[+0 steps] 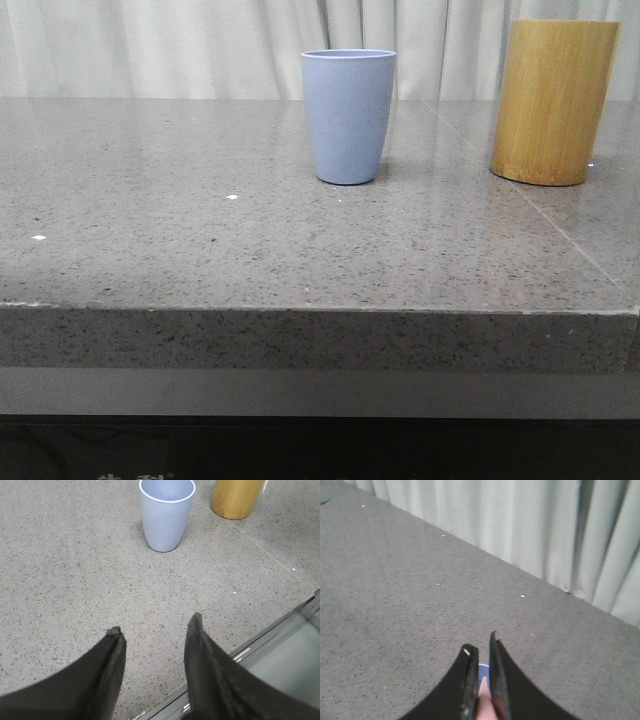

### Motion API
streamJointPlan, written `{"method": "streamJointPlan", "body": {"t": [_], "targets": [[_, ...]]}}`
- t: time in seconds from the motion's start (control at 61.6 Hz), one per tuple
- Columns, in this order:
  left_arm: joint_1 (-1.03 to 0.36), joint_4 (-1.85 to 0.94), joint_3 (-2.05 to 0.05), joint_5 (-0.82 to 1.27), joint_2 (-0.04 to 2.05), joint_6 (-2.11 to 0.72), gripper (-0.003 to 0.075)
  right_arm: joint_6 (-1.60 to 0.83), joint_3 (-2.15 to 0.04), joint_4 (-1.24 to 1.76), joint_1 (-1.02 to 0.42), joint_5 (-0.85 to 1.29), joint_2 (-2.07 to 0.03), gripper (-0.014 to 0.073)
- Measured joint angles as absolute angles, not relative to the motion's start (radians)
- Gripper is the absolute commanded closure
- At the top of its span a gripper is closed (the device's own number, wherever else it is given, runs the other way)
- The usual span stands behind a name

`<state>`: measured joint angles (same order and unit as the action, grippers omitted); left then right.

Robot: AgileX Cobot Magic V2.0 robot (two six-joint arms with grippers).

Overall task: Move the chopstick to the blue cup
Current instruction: 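Lift the chopsticks and lower them into the blue cup with the right gripper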

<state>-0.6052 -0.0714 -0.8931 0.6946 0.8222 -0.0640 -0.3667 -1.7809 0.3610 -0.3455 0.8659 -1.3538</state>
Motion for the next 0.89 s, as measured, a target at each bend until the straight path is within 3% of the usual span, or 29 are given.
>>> {"method": "streamJointPlan", "body": {"t": [0.568,0.666,0.795,0.893], "targets": [[-0.605,-0.071,-0.893,0.695,0.822,-0.064,0.0424,-0.374,-1.742,0.315,-0.402,0.768,-1.673,0.0648],[-0.605,-0.071,-0.893,0.695,0.822,-0.064,0.0424,-0.374,-1.742,0.319,-0.402,0.757,-1.708,0.0552],[-0.605,-0.071,-0.893,0.695,0.822,-0.064,0.0424,-0.374,-1.742,0.321,-0.402,0.755,-1.728,0.0306],[-0.605,-0.071,-0.893,0.695,0.822,-0.064,0.0424,-0.374,-1.742,0.323,-0.402,0.755,-1.731,0.0183]]}}
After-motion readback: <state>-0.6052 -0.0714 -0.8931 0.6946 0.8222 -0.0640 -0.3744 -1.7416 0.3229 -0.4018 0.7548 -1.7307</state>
